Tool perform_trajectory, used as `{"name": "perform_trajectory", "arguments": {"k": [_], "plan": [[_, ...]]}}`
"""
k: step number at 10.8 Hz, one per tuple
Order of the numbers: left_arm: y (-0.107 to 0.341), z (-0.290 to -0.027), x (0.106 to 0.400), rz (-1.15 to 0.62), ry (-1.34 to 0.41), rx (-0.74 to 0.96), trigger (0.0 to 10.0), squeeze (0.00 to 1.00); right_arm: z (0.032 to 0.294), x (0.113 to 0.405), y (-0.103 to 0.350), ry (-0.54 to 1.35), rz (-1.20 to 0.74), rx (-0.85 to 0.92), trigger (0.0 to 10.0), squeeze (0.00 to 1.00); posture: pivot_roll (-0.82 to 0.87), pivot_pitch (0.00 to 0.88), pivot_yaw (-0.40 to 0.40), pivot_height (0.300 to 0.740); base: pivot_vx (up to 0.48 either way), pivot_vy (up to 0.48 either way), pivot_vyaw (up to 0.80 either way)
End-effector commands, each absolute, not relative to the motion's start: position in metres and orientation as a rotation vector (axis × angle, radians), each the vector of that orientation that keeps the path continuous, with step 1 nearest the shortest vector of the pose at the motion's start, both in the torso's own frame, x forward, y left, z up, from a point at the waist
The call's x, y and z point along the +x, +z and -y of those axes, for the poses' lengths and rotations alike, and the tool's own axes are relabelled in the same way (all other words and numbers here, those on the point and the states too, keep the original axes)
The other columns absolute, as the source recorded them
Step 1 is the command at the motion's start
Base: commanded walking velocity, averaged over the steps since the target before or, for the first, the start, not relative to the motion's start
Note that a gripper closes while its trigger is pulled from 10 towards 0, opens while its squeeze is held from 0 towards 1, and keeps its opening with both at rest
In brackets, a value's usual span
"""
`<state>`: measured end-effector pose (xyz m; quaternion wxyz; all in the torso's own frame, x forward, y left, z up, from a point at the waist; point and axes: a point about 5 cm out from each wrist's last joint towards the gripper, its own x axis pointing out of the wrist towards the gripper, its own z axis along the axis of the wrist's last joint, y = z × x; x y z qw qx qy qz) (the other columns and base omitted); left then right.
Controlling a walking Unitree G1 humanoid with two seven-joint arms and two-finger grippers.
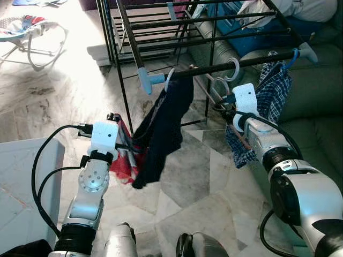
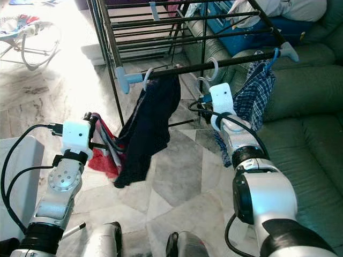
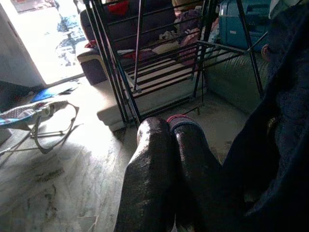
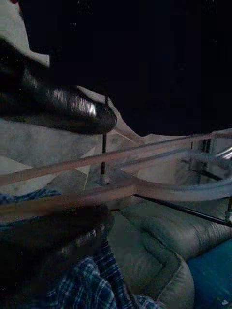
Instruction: Hang hanger
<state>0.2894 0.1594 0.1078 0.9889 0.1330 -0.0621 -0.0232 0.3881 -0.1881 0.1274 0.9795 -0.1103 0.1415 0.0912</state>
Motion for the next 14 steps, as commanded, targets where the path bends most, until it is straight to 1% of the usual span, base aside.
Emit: {"name": "perform_trajectory", "arguments": {"k": [1, 2, 6, 11, 13, 14], "plan": [[0.107, -0.158, 0.288, 0.122, -0.053, 0.271, 10.0, 0.00, 0.195, 0.387, 0.125, 0.169, -0.315, -0.223, 0.5, 0.00, 0.10, 0.140, -0.099, 0.740, 0.000, 0.000, 0.00], [0.107, -0.157, 0.288, 0.118, -0.052, 0.272, 10.0, 0.00, 0.198, 0.386, 0.123, 0.165, -0.327, -0.228, 0.0, 0.00, 0.10, 0.141, -0.099, 0.740, 0.000, 0.000, 0.00], [0.106, -0.154, 0.287, 0.117, -0.065, 0.277, 10.0, 0.00, 0.202, 0.380, 0.114, 0.163, -0.362, -0.217, 0.0, 0.00, 0.09, 0.146, -0.095, 0.740, 0.000, 0.000, 0.00], [0.106, -0.154, 0.287, 0.117, -0.070, 0.281, 10.0, 0.00, 0.199, 0.374, 0.101, 0.161, -0.393, -0.195, 0.0, 0.00, 0.10, 0.147, -0.092, 0.740, 0.000, 0.000, 0.00], [0.107, -0.154, 0.288, 0.119, -0.074, 0.282, 10.0, 0.00, 0.202, 0.375, 0.104, 0.147, -0.377, -0.188, 0.0, 0.00, 0.10, 0.146, -0.089, 0.740, 0.000, 0.000, 0.00], [0.108, -0.153, 0.289, 0.120, -0.077, 0.281, 10.0, 0.00, 0.203, 0.379, 0.112, 0.137, -0.327, -0.172, 0.0, 0.00, 0.10, 0.145, -0.090, 0.740, 0.000, 0.000, 0.00]]}}
